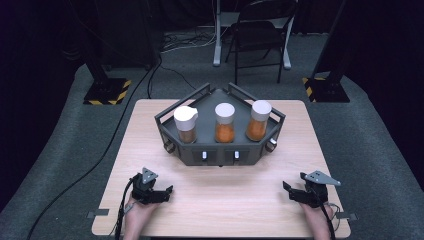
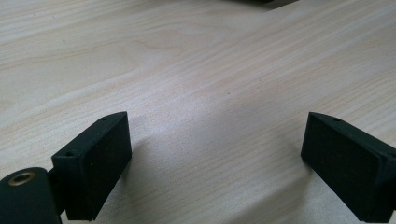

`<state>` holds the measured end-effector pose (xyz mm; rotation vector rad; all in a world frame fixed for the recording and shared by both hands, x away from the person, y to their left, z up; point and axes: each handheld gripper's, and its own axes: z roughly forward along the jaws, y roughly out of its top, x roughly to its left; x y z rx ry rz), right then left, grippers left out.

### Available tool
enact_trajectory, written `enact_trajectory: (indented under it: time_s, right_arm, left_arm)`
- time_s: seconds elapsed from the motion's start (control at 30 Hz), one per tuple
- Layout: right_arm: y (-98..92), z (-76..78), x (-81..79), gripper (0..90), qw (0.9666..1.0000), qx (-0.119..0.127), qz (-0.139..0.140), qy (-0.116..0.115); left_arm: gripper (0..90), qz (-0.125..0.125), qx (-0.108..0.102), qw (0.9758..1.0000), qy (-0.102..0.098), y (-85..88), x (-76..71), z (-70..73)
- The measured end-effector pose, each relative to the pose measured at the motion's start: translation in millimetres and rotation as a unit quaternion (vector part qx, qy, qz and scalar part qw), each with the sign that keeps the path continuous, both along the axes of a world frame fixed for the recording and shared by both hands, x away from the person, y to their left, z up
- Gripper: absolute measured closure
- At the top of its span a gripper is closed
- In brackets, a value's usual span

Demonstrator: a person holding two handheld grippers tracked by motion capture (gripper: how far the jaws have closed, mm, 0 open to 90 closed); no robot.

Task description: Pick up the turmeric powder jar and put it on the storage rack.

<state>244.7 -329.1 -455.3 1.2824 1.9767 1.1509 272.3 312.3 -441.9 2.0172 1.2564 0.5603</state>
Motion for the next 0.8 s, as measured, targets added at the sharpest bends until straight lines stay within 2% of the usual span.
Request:
enact_trajectory:
  time_s: [0.5, 0.8]
  right_arm:
    - [-1.2, -1.3, -0.9, 17.8, 1.0000, 0.003, -0.001, -0.005]
    - [0.9, -1.4, -2.5, 17.7, 1.0000, -0.003, -0.001, -0.009]
  left_arm:
    - [8.0, 0.000, -0.001, 1.0000, 0.001, 0.0, 0.7, -0.1]
    - [8.1, 0.000, 0.001, 1.0000, 0.000, -0.1, 0.6, 0.1]
